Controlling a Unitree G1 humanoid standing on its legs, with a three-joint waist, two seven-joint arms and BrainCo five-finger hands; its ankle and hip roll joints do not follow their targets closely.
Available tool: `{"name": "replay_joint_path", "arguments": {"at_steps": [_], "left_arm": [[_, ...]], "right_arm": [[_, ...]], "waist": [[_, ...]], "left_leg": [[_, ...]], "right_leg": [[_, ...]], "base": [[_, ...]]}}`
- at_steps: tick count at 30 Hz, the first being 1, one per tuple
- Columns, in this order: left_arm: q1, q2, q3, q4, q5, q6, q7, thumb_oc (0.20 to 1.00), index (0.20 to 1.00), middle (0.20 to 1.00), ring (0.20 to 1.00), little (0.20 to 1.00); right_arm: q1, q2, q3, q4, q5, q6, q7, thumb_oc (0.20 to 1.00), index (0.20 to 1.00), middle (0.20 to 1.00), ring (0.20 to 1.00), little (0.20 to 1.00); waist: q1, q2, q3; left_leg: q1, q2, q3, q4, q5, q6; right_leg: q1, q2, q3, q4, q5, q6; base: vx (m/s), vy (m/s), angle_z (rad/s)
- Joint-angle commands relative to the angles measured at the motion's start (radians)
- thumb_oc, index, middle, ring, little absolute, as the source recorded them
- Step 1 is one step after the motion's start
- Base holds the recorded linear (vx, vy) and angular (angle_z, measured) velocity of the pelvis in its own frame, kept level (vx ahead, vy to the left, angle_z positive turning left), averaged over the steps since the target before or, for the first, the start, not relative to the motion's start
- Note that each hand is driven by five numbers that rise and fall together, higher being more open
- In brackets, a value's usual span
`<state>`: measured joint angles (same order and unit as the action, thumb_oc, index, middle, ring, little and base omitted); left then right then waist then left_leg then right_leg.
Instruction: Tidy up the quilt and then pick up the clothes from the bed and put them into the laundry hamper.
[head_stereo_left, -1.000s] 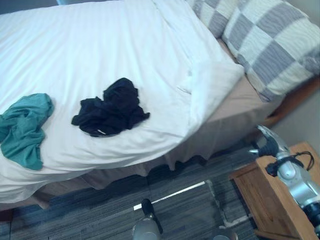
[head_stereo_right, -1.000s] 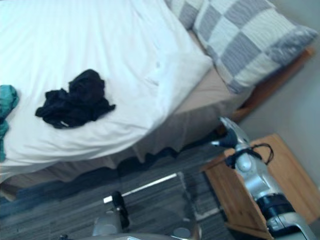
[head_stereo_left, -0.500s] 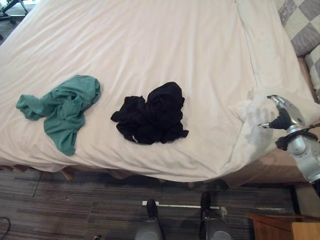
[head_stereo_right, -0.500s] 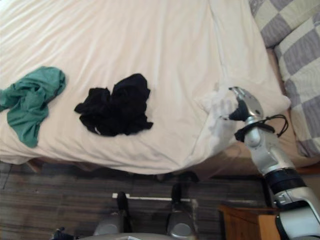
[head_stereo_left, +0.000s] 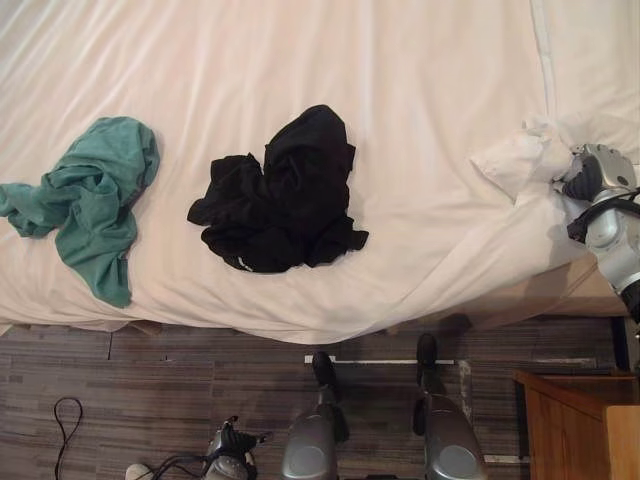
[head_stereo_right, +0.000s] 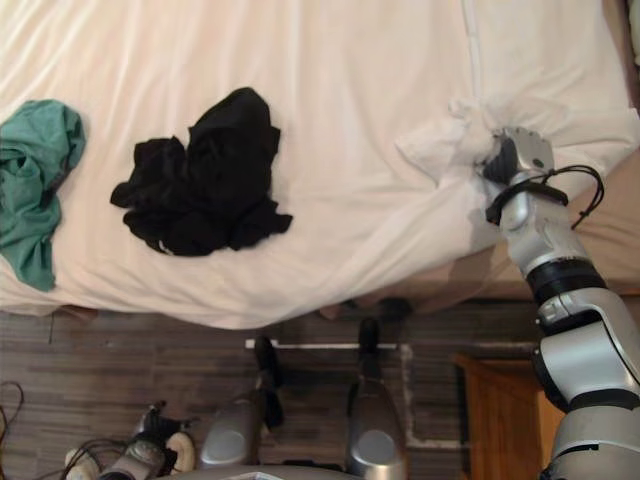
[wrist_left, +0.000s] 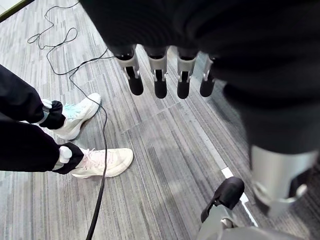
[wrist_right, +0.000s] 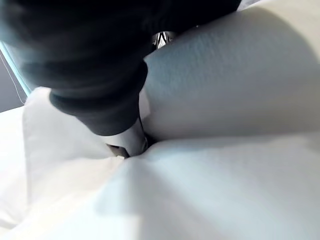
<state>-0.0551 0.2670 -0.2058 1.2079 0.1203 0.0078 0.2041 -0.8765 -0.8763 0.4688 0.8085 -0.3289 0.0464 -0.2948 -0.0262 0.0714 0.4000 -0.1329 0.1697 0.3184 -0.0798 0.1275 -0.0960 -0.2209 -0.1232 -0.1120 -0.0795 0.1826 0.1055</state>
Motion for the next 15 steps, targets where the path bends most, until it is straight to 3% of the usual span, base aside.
{"name": "replay_joint_path", "arguments": {"at_steps": [1,2,3,4,5,6,7,8,11,15], "left_arm": [[-0.025,0.02,-0.02,0.055,-0.021,0.015,0.034,1.0,1.0,1.0,1.0,1.0],[-0.024,0.023,-0.024,0.055,-0.021,0.015,0.034,1.0,1.0,1.0,1.0,1.0],[-0.028,0.025,0.002,0.047,-0.023,0.017,0.035,1.0,1.0,1.0,1.0,1.0],[-0.029,0.037,0.041,0.032,-0.021,0.022,0.028,1.0,1.0,1.0,1.0,1.0],[-0.028,0.041,0.034,0.03,-0.021,0.023,0.027,1.0,1.0,1.0,1.0,1.0],[-0.02,0.044,0.065,0.02,-0.021,0.028,0.018,1.0,1.0,1.0,1.0,1.0],[-0.021,0.046,0.06,0.019,-0.021,0.028,0.017,1.0,1.0,1.0,1.0,1.0],[-0.013,0.047,0.073,0.019,-0.018,0.031,0.012,1.0,1.0,1.0,1.0,1.0],[0.007,0.048,0.095,0.026,-0.006,0.044,-0.003,1.0,1.0,1.0,1.0,1.0],[0.03,0.049,0.119,0.045,0.005,0.059,-0.025,1.0,1.0,1.0,1.0,1.0]], "right_arm": [[0.131,-0.003,-0.072,-0.059,0.047,0.015,-0.03,0.2,0.2,0.2,0.2,0.2],[0.143,-0.005,-0.082,-0.066,0.045,0.017,-0.029,0.2,0.2,0.2,0.2,0.2],[0.228,-0.023,-0.144,-0.116,0.05,0.014,-0.042,0.2,0.2,0.2,0.2,0.2],[0.426,-0.047,-0.294,-0.221,0.042,0.017,-0.046,0.2,0.2,0.2,0.2,0.2],[0.447,-0.046,-0.311,-0.234,0.04,0.02,-0.043,0.2,0.2,0.2,0.2,0.2],[0.638,-0.016,-0.472,-0.304,0.069,0.018,-0.069,0.413,0.413,0.413,0.413,0.413],[0.651,-0.015,-0.483,-0.311,0.067,0.02,-0.067,0.58,0.58,0.58,0.58,0.58],[0.727,0.013,-0.545,-0.332,0.084,0.017,-0.076,1.0,1.0,1.0,1.0,1.0],[0.884,0.114,-0.673,-0.333,0.161,0.012,-0.095,1.0,1.0,1.0,1.0,1.0],[0.96,0.215,-0.748,-0.237,0.27,0.018,-0.111,1.0,1.0,1.0,1.0,1.0]], "waist": [[-0.019,-0.034,-0.03],[-0.016,-0.035,-0.031],[-0.031,-0.037,-0.036],[-0.048,-0.048,-0.05],[-0.042,-0.049,-0.051],[-0.065,-0.064,-0.066],[-0.059,-0.065,-0.068],[-0.067,-0.071,-0.079],[-0.086,-0.091,-0.11],[-0.11,-0.111,-0.146]], "left_leg": [[-0.005,0.096,-0.048,0.013,0.027,-0.106],[-0.004,0.096,-0.049,0.013,0.027,-0.106],[0.004,0.095,-0.044,0.013,0.02,-0.105],[0.022,0.091,-0.042,0.013,0.006,-0.099],[0.024,0.09,-0.043,0.013,0.005,-0.098],[0.053,0.084,-0.039,0.013,-0.017,-0.093],[0.051,0.083,-0.039,0.012,-0.013,-0.093],[0.06,0.08,-0.036,0.012,-0.02,-0.089],[0.098,0.072,-0.021,0.01,-0.041,-0.083],[0.137,0.068,-0.002,0.007,-0.061,-0.077]], "right_leg": [[-0.032,-0.078,-0.001,0.093,-0.121,0.112],[-0.03,-0.079,-0.002,0.092,-0.122,0.113],[-0.025,-0.082,-0.004,0.093,-0.122,0.113],[-0.008,-0.089,-0.006,0.095,-0.125,0.115],[-0.005,-0.09,-0.008,0.094,-0.126,0.115],[0.018,-0.1,-0.009,0.097,-0.131,0.12],[0.016,-0.1,-0.009,0.096,-0.126,0.119],[0.024,-0.103,-0.008,0.095,-0.126,0.12],[0.052,-0.108,-0.005,0.089,-0.126,0.124],[0.078,-0.105,0.012,0.073,-0.122,0.129]], "base": [[-0.02,0.055,-0.03],[-0.01,0.055,0.03],[0.03,0.022,0.12],[0.03,0.023,0.2],[0.09,0.022,0.2],[0.05,0.016,0.12],[0.08,0.017,0.01],[0.04,0.017,0.01],[0.09,0.03,-0.08],[0.08,0.038,-0.16]]}}
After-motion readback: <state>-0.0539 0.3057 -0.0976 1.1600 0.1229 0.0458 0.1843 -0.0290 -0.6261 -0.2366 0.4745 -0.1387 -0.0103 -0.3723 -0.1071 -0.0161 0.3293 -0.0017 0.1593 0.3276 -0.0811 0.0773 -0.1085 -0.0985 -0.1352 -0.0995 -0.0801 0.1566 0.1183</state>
